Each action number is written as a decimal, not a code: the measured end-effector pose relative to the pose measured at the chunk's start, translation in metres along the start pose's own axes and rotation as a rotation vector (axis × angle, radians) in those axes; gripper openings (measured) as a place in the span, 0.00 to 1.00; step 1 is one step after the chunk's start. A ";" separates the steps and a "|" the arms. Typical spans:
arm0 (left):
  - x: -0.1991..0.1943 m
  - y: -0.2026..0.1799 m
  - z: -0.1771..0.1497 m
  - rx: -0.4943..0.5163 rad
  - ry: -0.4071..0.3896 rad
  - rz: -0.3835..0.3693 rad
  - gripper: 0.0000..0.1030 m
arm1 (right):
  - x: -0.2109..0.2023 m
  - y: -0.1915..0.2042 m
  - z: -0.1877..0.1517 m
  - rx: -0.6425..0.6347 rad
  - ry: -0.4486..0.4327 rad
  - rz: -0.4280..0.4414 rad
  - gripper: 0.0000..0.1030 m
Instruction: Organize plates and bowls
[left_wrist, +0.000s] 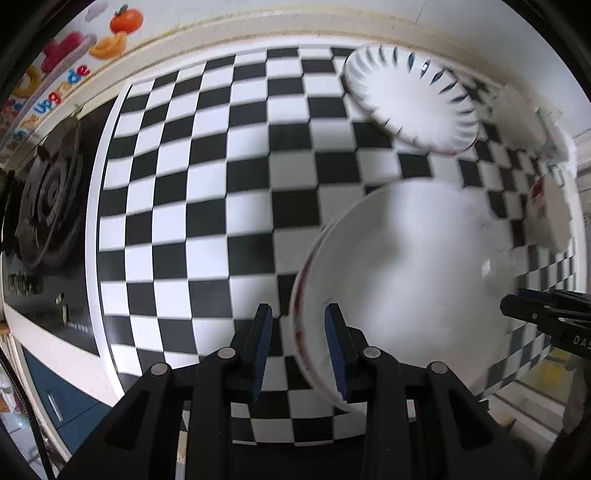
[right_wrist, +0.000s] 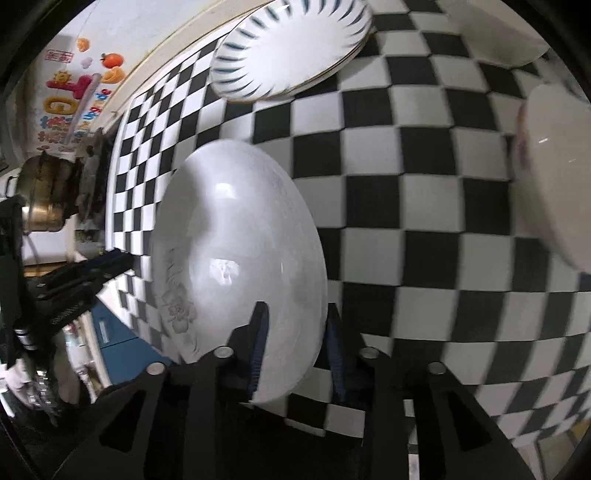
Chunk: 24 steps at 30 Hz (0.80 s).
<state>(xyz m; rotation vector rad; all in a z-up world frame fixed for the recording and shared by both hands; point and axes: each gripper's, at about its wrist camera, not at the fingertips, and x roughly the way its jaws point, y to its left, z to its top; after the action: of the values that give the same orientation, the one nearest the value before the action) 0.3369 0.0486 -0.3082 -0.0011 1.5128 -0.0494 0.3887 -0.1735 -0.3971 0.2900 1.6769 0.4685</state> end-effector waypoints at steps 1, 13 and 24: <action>-0.005 -0.002 0.007 -0.003 -0.005 -0.022 0.27 | -0.006 -0.002 0.002 0.007 -0.010 0.018 0.34; 0.004 -0.003 0.170 -0.015 -0.037 -0.121 0.31 | -0.060 -0.038 0.133 0.179 -0.236 0.004 0.45; 0.089 -0.012 0.236 0.012 0.115 -0.182 0.25 | -0.007 -0.069 0.211 0.292 -0.144 0.038 0.36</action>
<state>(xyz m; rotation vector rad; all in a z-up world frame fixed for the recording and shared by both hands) 0.5772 0.0269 -0.3833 -0.1287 1.6237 -0.2075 0.6032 -0.2082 -0.4457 0.5574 1.5990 0.2238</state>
